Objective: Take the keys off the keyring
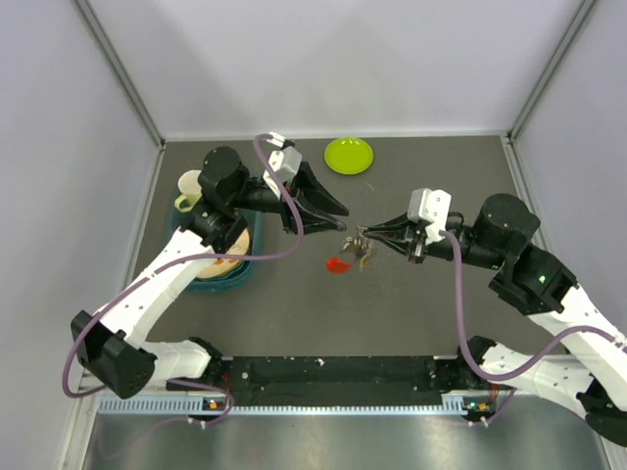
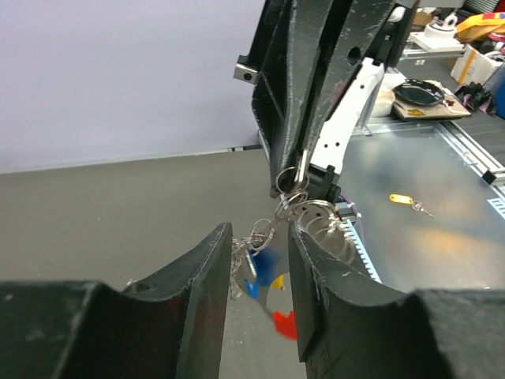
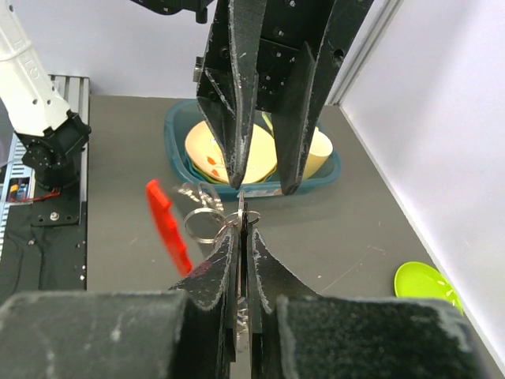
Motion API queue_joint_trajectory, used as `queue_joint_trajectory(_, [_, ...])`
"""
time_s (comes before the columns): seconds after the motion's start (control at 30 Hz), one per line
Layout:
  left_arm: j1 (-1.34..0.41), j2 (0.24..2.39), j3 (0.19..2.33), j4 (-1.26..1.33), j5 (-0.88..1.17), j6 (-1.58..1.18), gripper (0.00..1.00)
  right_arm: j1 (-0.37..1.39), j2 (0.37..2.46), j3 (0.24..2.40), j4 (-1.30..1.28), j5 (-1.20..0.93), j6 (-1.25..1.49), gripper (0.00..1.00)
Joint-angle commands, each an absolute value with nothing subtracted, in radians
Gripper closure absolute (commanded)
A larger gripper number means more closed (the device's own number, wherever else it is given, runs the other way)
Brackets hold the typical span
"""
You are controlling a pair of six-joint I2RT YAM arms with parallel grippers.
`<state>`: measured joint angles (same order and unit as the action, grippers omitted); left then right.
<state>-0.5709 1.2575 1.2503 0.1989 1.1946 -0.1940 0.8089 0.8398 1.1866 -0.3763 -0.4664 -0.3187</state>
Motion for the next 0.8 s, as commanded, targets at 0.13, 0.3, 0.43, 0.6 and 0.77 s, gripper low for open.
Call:
queue_joint_trajectory(0.13, [-0.598, 1.255, 1.223, 0.370, 1.247, -0.279, 0.60, 0.819, 0.827, 1.247, -0.314, -0.505, -0.339, 1.00])
queue_joint_trajectory(0.3, [-0.609, 1.264, 1.229, 0.376, 1.238, -0.275, 0.60, 0.818, 0.830, 1.253, -0.308, -0.514, -0.339, 1.00])
queue_joint_trajectory(0.43, [-0.609, 1.269, 1.230, 0.371, 1.229, -0.270, 0.61, 0.818, 0.825, 1.253, -0.307, -0.517, -0.339, 1.00])
queue_joint_trajectory(0.6, [-0.609, 1.255, 1.230, 0.325, 1.132, -0.200, 0.64, 0.818, 0.818, 1.252, -0.305, -0.525, -0.341, 1.00])
queue_joint_trajectory(0.77, [-0.607, 1.232, 1.239, 0.293, 1.017, -0.143, 0.64, 0.819, 0.818, 1.255, -0.308, -0.528, -0.341, 1.00])
